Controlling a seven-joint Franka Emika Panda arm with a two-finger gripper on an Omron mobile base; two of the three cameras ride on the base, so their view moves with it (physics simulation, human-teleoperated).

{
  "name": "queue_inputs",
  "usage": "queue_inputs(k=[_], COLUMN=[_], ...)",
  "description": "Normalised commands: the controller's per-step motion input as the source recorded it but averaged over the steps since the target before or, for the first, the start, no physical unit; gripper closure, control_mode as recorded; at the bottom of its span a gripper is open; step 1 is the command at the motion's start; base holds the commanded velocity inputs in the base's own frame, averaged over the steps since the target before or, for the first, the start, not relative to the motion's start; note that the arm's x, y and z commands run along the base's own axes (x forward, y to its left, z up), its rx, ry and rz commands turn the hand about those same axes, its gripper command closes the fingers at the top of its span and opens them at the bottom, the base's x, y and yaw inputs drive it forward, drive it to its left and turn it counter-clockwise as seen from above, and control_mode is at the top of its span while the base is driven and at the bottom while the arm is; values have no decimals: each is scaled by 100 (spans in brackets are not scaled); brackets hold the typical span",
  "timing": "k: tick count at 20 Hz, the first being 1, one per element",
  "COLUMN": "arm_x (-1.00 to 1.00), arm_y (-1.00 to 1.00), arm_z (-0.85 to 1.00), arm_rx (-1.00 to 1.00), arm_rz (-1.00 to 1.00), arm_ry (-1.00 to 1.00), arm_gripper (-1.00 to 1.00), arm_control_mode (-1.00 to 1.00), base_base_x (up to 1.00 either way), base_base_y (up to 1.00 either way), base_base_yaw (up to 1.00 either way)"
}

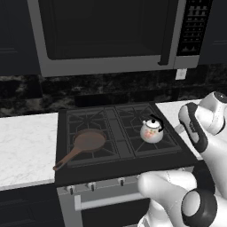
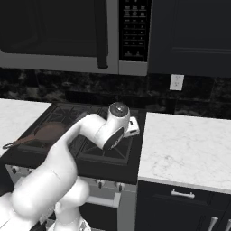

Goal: Pick the kettle from the counter and place it on a stove burner. Then turn the burner on.

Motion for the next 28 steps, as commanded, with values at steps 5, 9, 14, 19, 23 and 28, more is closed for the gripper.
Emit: queue_inputs(k=[5,9,14,19,23,28], arm_x=[-69,-57,-42,-30,-14,-3], arm_y=[-43,-29,-32,-34,-22,-12], arm_z=[-33,-68,-62,-68,-59,-45], arm_rx=[0,-1,0,2,1,1], arm_rz=[-9,-9,-4,-1,0,-1], arm_ry=[-2,-13,-28,-35,-28,-15], arm_gripper=[-100,-100,-100,-100,-100,-100], arm_control_mode=[-100,-100,-100,-100,-100,-100], base_base_x=[0,0,0,0,0,0], base_base_y=[0,0,0,0,0,0], base_base_yaw=[0,0,0,0,0,0])
